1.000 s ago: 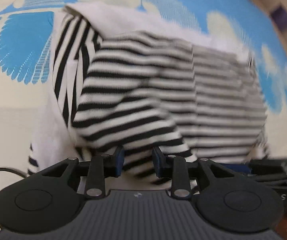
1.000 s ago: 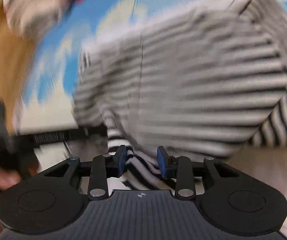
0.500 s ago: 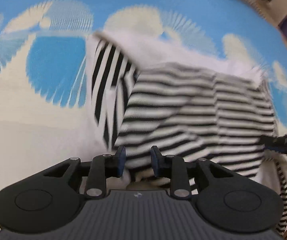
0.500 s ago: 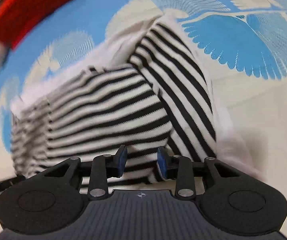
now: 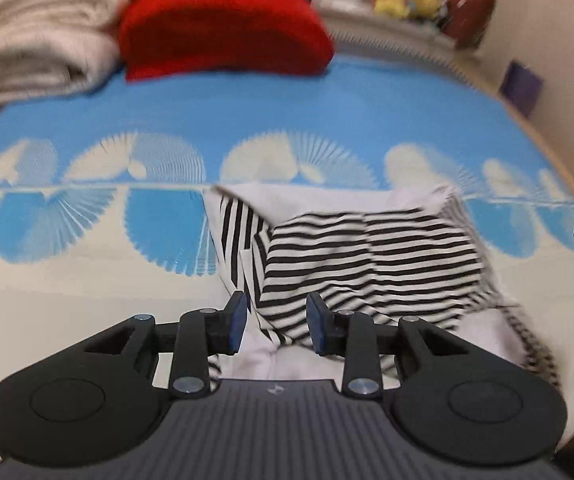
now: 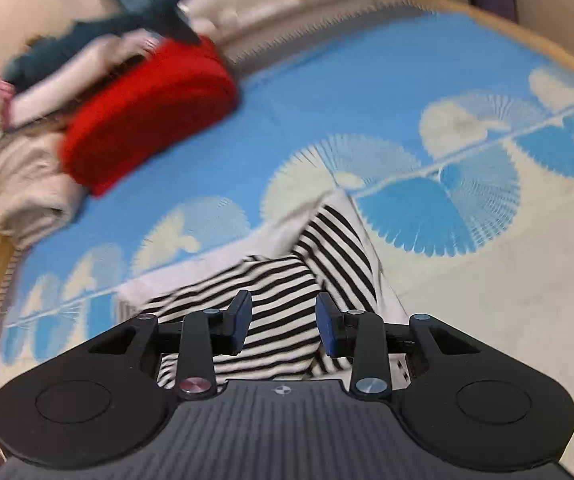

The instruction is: Fold small clothes

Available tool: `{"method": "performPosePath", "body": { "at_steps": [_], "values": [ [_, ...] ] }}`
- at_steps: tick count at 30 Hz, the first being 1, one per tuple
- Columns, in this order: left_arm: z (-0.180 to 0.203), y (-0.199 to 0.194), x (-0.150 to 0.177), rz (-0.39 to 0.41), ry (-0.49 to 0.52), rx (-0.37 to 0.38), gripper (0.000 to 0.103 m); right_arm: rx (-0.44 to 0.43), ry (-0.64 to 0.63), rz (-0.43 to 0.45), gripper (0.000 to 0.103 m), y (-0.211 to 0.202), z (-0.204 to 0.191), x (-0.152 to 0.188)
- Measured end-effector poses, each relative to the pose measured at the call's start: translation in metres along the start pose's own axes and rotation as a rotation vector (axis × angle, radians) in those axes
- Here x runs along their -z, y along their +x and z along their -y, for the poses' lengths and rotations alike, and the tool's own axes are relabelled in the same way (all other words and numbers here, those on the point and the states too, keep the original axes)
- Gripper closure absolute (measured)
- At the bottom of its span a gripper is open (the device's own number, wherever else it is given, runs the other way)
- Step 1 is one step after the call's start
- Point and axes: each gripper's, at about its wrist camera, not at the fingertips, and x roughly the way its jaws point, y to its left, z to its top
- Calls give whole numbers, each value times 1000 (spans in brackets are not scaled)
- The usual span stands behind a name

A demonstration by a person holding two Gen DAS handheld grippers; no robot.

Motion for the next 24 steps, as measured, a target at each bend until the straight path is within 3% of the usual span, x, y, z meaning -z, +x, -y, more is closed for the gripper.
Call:
{"method": "performPosePath", "body": {
  "at_steps": [5,9,10,12,14,17,18,20,22,24],
  "values": [
    [1,-75,57,83,-57,42,63,18,-18,114,66,-78,31,56],
    [-3,-81,120,64,-133,54,64,34,23,136,65,-107,69,116],
    [-4,-78,137,60,-141,58,64,49,27,131,66,-106,79,131],
    [-3,-67,163,-19,-165,10,75,80,118,80,65,-97,93,150],
    [-2,-65,176,-36,-186,24,75,43,190,75,65,-95,108,160],
    [1,-71,180,-48,-197,17,75,117,211,11,64,-80,121,174],
    [1,-74,181,-41,-199,19,75,98,230,-4,64,-77,125,177],
    [0,-73,186,-37,-198,37,71,80,213,-29,65,-69,127,182],
    [-5,-60,194,-55,-205,45,68,122,187,-53,64,-63,125,186],
    [-10,-43,206,-66,-235,67,59,121,168,-70,59,-54,123,188]
  ]
}}
